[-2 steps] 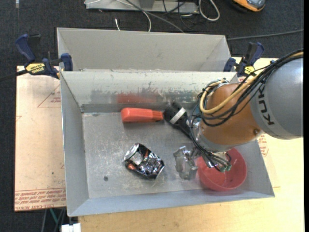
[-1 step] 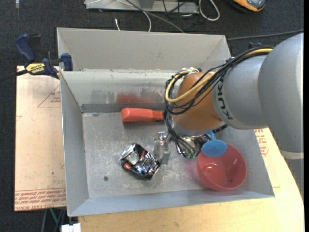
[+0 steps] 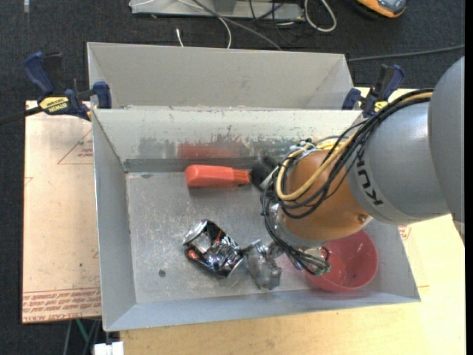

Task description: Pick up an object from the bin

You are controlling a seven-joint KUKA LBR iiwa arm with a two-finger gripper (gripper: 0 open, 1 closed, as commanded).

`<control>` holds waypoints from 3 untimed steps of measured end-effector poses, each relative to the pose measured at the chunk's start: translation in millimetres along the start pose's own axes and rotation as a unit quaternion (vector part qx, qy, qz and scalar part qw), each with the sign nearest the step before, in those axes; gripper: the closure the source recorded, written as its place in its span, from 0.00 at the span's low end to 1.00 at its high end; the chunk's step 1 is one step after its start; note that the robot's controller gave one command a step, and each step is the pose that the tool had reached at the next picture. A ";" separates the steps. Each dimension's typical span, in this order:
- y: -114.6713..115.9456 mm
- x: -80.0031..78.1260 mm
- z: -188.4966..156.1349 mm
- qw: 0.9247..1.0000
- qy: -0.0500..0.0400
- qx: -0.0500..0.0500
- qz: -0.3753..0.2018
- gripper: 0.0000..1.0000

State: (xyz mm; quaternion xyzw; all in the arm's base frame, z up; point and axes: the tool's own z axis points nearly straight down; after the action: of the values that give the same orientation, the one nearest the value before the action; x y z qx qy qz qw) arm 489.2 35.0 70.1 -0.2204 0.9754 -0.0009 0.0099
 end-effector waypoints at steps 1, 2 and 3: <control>78.8 -63.3 -1.3 0.989 -0.007 -0.001 0.147 0.00; 78.9 -63.3 -1.3 0.989 -0.007 -0.001 0.147 0.00; 60.2 -94.4 0.3 0.990 -0.010 -0.001 0.142 1.00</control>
Offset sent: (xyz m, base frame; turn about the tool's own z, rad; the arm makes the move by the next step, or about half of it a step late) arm 0.0000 0.0000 0.0000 0.0000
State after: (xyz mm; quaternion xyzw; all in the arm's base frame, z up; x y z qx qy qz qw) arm 548.5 130.0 71.2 -0.0797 0.9966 0.0040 0.0194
